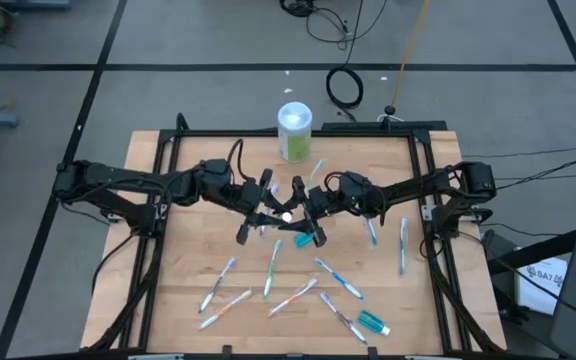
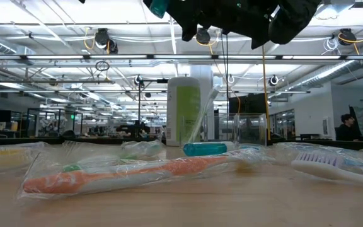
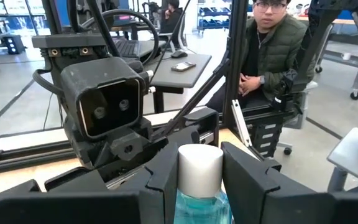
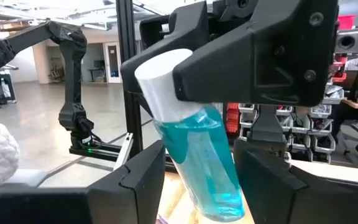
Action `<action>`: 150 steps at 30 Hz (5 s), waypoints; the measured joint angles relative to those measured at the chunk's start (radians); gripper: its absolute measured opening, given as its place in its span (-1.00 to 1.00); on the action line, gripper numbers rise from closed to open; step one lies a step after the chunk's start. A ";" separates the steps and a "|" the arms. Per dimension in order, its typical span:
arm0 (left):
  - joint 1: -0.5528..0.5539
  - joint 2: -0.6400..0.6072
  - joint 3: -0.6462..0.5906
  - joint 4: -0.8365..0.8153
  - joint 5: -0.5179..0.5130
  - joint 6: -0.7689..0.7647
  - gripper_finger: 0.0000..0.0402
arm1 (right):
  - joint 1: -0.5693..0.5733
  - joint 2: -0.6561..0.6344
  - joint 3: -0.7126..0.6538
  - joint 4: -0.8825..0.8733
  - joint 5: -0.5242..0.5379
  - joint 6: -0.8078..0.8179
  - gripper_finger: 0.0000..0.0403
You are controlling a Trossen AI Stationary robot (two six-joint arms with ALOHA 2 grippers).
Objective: Pick & Place toothbrushing station
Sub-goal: Put the top left mouthwash into the transparent organizer
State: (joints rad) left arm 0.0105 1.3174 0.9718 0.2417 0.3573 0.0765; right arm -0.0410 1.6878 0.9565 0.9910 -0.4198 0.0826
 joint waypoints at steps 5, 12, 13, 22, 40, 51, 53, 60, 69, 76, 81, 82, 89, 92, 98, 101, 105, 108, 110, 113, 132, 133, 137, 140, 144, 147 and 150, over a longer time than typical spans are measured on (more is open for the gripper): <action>0.000 0.000 0.000 -0.002 0.000 0.001 -0.48 | 0.000 0.000 0.000 -0.002 -0.001 -0.005 -0.20; 0.000 0.000 0.000 -0.005 0.001 -0.004 -0.48 | -0.003 0.000 0.000 -0.003 -0.004 -0.005 -0.26; 0.000 0.000 0.000 -0.005 0.001 -0.003 -0.48 | -0.003 0.000 0.000 -0.003 -0.004 -0.005 -0.26; 0.000 0.000 0.000 -0.006 0.001 0.023 -0.48 | -0.005 0.000 -0.001 -0.003 -0.003 -0.005 -0.26; 0.003 0.000 0.000 -0.008 -0.110 0.107 -0.06 | -0.054 -0.001 -0.001 -0.130 0.004 -0.017 -0.42; 0.003 0.000 0.000 -0.046 -0.185 0.053 -0.05 | -0.117 -0.001 -0.001 -0.241 0.003 -0.013 -0.51; 0.003 0.000 0.000 -0.071 -0.199 0.053 -0.05 | -0.123 -0.001 -0.001 -0.241 0.003 -0.009 -0.50; 0.003 -0.009 0.001 -0.175 -0.316 0.046 -0.05 | -0.145 -0.054 -0.001 -0.368 0.006 -0.021 -0.50; 0.002 -0.118 0.006 -0.306 -0.390 -0.030 -0.05 | -0.146 -0.279 -0.019 -0.850 0.321 -0.083 -0.49; -0.002 -0.239 -0.001 -0.455 -0.484 -0.038 -0.05 | -0.110 -0.340 -0.236 -0.656 0.644 0.018 -0.49; -0.006 -0.281 0.000 -0.447 -0.593 -0.034 -0.05 | -0.108 -0.310 -0.391 -0.417 0.683 0.071 -0.49; -0.005 -0.284 0.001 -0.451 -0.603 -0.034 -0.05 | -0.108 -0.302 -0.406 -0.400 0.684 0.085 -0.49; -0.005 -0.267 0.001 -0.456 -0.630 -0.031 -0.05 | -0.108 -0.221 -0.416 -0.352 0.710 0.093 -0.49; -0.007 -0.247 -0.014 -0.504 -0.629 -0.053 -0.05 | -0.108 -0.190 -0.416 -0.339 0.733 0.093 -0.49; -0.011 -0.283 -0.168 -0.455 -0.641 -0.135 -0.05 | -0.109 -0.184 -0.416 -0.303 0.733 0.094 -0.49; -0.011 -0.329 -0.255 -0.366 -0.654 -0.154 -0.05 | -0.109 -0.184 -0.416 -0.309 0.733 0.132 -0.49; -0.009 -0.364 -0.329 -0.271 -0.657 -0.156 -0.05 | -0.109 -0.183 -0.416 -0.320 0.733 0.142 -0.49; -0.004 -0.391 -0.332 -0.261 -0.656 -0.151 -0.05 | -0.109 -0.183 -0.413 -0.315 0.731 0.150 -0.49; -0.003 -0.404 -0.332 -0.260 -0.657 -0.154 -0.05 | -0.109 -0.183 -0.411 -0.317 0.730 0.171 -0.49; -0.003 -0.404 -0.332 -0.258 -0.656 -0.153 -0.05 | -0.101 -0.158 -0.402 -0.314 0.735 0.164 -0.49; 0.001 -0.403 -0.332 -0.265 -0.647 -0.135 -0.05 | -0.110 -0.078 -0.289 -0.458 0.813 0.194 -0.49; 0.001 -0.403 -0.332 -0.265 -0.647 -0.137 -0.05 | -0.110 -0.071 -0.289 -0.452 0.816 0.199 -0.49; 0.001 -0.403 -0.332 -0.265 -0.646 -0.139 -0.05 | -0.111 -0.021 -0.287 -0.377 0.815 0.188 -0.49; 0.001 -0.403 -0.332 -0.268 -0.646 -0.139 -0.05 | -0.111 -0.006 -0.288 -0.347 0.814 0.157 -0.49; 0.001 -0.403 -0.332 -0.268 -0.646 -0.138 -0.05 | -0.110 -0.006 -0.288 -0.351 0.810 0.152 -0.41; 0.001 -0.403 -0.332 -0.268 -0.646 -0.138 -0.05 | -0.110 -0.006 -0.288 -0.352 0.808 0.152 -0.31; 0.001 -0.403 -0.332 -0.268 -0.645 -0.138 -0.05 | -0.110 -0.006 -0.288 -0.353 0.808 0.152 -0.21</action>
State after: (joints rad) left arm 0.0116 0.9142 0.6403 -0.0265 -0.2882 -0.0616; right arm -0.1513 1.6821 0.6682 0.6376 0.3885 0.2344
